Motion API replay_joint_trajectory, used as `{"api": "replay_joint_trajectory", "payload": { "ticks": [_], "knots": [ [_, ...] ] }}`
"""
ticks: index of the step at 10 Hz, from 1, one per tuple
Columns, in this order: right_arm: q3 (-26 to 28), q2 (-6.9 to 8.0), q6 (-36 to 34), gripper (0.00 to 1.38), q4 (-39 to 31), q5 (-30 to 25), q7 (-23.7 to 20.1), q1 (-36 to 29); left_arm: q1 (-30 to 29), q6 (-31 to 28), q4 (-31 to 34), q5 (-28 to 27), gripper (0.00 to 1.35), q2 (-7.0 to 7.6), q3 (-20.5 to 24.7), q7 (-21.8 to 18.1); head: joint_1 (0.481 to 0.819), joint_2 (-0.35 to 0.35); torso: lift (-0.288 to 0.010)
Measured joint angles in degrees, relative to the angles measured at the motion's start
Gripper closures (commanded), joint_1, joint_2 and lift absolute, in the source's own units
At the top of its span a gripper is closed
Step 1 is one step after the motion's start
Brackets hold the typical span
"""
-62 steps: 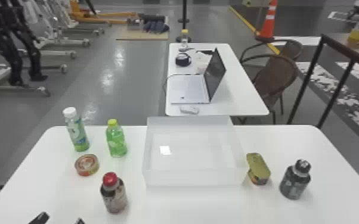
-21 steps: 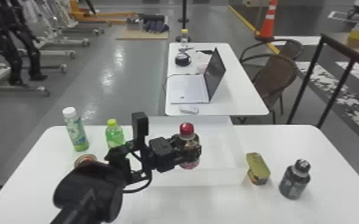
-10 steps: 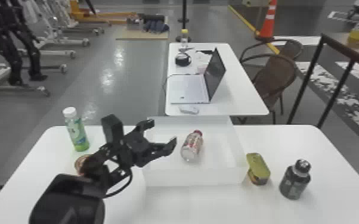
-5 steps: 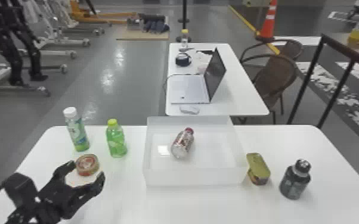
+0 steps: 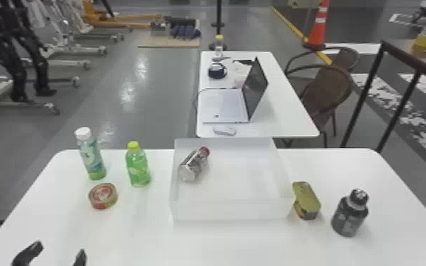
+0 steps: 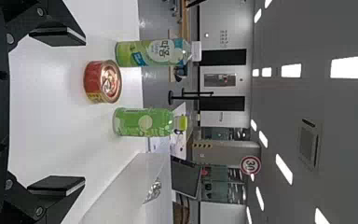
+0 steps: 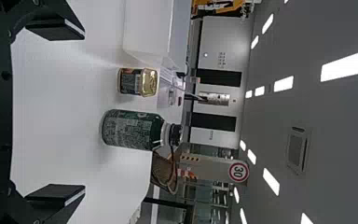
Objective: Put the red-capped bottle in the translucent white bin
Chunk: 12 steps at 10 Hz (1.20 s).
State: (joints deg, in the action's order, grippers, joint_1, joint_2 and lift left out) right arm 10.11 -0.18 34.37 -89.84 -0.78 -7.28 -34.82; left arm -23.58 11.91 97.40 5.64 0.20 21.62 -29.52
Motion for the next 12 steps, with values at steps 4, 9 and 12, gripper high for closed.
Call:
{"api": "replay_joint_trajectory", "payload": {
  "ticks": [4, 9, 12],
  "knots": [
    [-0.01, 0.00, 0.00, 0.13, -0.41, -0.02, 0.24, -0.70, -4.78, 3.22, 0.94, 1.29, 0.24, -0.03, -1.24, 6.26, 0.549, 0.000, -0.100],
    [0.00, 0.00, 0.00, 0.13, -0.42, -0.01, 0.24, -0.77, -4.72, 2.62, 0.55, 2.66, 0.24, -0.03, -2.86, 6.31, 0.549, 0.000, -0.100],
    [0.00, 0.00, 0.00, 0.13, -0.42, 0.07, 0.24, -0.70, -4.41, 2.58, 0.03, 3.20, 0.24, -0.03, -3.49, 6.32, 0.549, 0.000, -0.100]
  ]
}}
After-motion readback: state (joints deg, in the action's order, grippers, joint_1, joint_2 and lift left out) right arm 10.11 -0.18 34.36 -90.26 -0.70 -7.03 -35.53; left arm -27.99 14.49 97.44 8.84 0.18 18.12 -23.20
